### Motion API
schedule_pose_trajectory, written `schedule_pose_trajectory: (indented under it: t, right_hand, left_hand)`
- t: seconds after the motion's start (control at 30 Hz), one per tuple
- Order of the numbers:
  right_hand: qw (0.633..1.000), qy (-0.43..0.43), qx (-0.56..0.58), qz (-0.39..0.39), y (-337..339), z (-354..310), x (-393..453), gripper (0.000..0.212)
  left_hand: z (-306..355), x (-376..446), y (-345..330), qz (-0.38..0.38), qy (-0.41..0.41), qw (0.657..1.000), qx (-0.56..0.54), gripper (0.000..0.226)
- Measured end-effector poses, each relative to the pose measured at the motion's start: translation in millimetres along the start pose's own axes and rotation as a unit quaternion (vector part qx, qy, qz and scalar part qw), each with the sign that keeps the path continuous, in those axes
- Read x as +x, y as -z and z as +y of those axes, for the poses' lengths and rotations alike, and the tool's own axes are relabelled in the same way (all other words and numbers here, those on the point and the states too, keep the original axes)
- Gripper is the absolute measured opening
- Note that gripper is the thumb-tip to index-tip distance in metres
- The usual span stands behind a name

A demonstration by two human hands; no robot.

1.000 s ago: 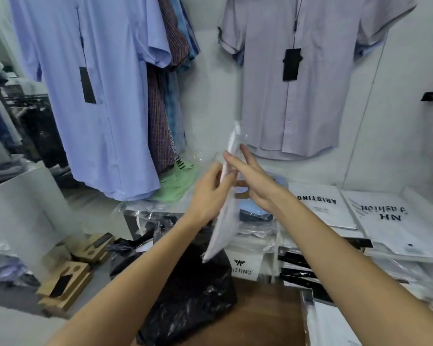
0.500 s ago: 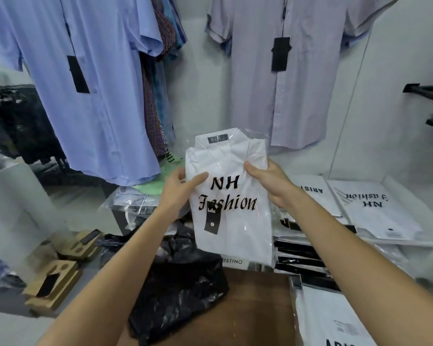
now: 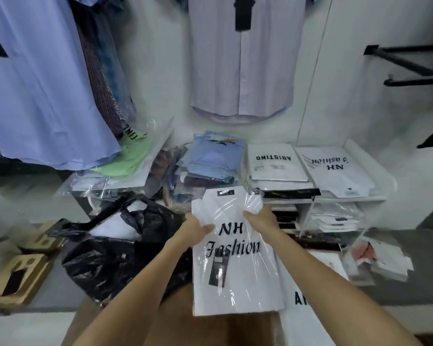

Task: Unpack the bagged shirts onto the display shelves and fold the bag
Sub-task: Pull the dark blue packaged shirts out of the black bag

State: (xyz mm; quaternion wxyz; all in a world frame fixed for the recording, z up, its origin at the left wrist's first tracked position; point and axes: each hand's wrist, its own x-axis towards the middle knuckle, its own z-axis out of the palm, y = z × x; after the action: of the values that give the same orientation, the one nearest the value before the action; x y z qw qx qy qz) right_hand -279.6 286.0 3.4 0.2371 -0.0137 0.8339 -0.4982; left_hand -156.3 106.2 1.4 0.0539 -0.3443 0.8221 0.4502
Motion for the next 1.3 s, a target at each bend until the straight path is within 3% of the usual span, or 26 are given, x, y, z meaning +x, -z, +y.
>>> schedule_pose_trajectory:
  t: [0.1, 0.2, 0.33, 0.43, 0.53, 0.67, 0.8, 0.9, 0.97, 1.07, 1.17, 1.3]
  right_hand:
    - [0.997, -0.060, -0.040, -0.019, -4.6, 50.9, 0.1, 0.080]
    - [0.993, -0.105, -0.048, -0.028, -8.3, 88.4, 1.0, 0.085]
    - [0.989, -0.090, -0.119, -0.002, -12.2, 119.0, 2.4, 0.091]
    - [0.970, -0.018, -0.243, 0.021, -17.4, 132.3, -6.3, 0.083]
    - [0.936, 0.017, -0.350, -0.010, -22.3, 142.9, -8.4, 0.070]
    - [0.919, 0.013, -0.392, -0.041, -23.2, 141.2, -4.1, 0.064]
    - [0.877, -0.020, -0.474, -0.080, -24.2, 113.4, 0.9, 0.064]
    - [0.844, 0.040, -0.528, -0.083, -29.4, 68.7, -0.6, 0.037]
    - [0.872, 0.117, -0.470, -0.065, -38.7, 33.7, 0.7, 0.030]
    - [0.923, 0.222, -0.300, -0.095, -59.6, -19.4, 0.0, 0.036]
    - [0.934, 0.267, -0.162, -0.172, -86.7, -71.4, -7.7, 0.036]
    - [0.926, 0.293, -0.061, -0.231, -128.0, -130.9, -20.2, 0.035]
  left_hand:
    - [-25.8, 6.4, -39.9, -0.038, 0.032, 0.995, 0.083, 0.106]
    - [-40.7, 10.6, -70.9, -0.063, 0.058, 0.989, 0.118, 0.098]
    - [-56.2, 13.0, -92.8, -0.106, 0.088, 0.977, 0.164, 0.089]
    - [-74.8, 15.2, -103.7, -0.119, 0.104, 0.968, 0.196, 0.089]
    - [-83.9, 12.4, -109.7, -0.099, 0.109, 0.964, 0.223, 0.094]
    - [-80.8, 9.8, -109.8, -0.090, 0.101, 0.957, 0.258, 0.091]
    - [-67.0, 3.3, -99.8, -0.133, 0.070, 0.937, 0.316, 0.066]
    - [-38.3, -1.7, -72.4, -0.154, 0.037, 0.941, 0.299, 0.050]
    - [-15.6, -3.9, -43.6, -0.130, -0.007, 0.953, 0.273, 0.033]
    - [11.3, -14.9, 9.4, -0.059, -0.086, 0.964, 0.246, 0.035]
    - [17.7, -31.4, 67.0, 0.040, -0.150, 0.961, 0.230, 0.028]
    - [1.8, -41.6, 140.1, 0.146, -0.126, 0.957, 0.217, 0.028]
